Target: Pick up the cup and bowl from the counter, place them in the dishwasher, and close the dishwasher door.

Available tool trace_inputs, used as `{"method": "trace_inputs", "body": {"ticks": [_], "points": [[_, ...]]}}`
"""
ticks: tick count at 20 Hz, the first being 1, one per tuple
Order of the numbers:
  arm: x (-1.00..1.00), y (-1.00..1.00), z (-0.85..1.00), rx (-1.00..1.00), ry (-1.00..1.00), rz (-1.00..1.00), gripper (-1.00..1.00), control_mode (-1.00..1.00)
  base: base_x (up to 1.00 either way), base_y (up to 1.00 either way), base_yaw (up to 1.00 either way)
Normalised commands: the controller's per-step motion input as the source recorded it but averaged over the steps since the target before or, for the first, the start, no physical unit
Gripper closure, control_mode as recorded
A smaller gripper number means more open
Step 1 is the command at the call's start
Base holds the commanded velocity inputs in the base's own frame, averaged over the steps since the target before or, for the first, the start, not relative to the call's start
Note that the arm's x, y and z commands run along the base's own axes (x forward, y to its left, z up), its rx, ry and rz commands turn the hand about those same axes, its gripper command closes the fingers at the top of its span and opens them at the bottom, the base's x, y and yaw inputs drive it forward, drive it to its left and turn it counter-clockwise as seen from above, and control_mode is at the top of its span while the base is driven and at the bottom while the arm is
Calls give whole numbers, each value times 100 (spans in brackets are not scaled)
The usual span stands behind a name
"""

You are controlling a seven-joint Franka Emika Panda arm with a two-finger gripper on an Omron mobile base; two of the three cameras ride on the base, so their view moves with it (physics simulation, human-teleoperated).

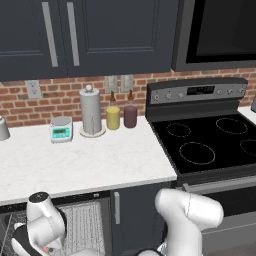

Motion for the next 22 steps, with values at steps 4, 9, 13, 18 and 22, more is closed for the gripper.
{"method": "trace_inputs", "body": {"ticks": [4, 9, 13, 18, 22], "points": [[-53, -44, 67, 1, -5, 0, -100, -100, 0, 0, 0], [-33, -46, 64, 0, -7, -3, -100, -100, 0, 0, 0], [-11, -39, 57, 0, -5, -8, -100, -100, 0, 0, 0], [-16, -28, 47, 0, -5, -12, -100, -100, 0, 0, 0], [-25, -22, 18, 0, -4, -11, -100, -100, 0, 0, 0]]}}
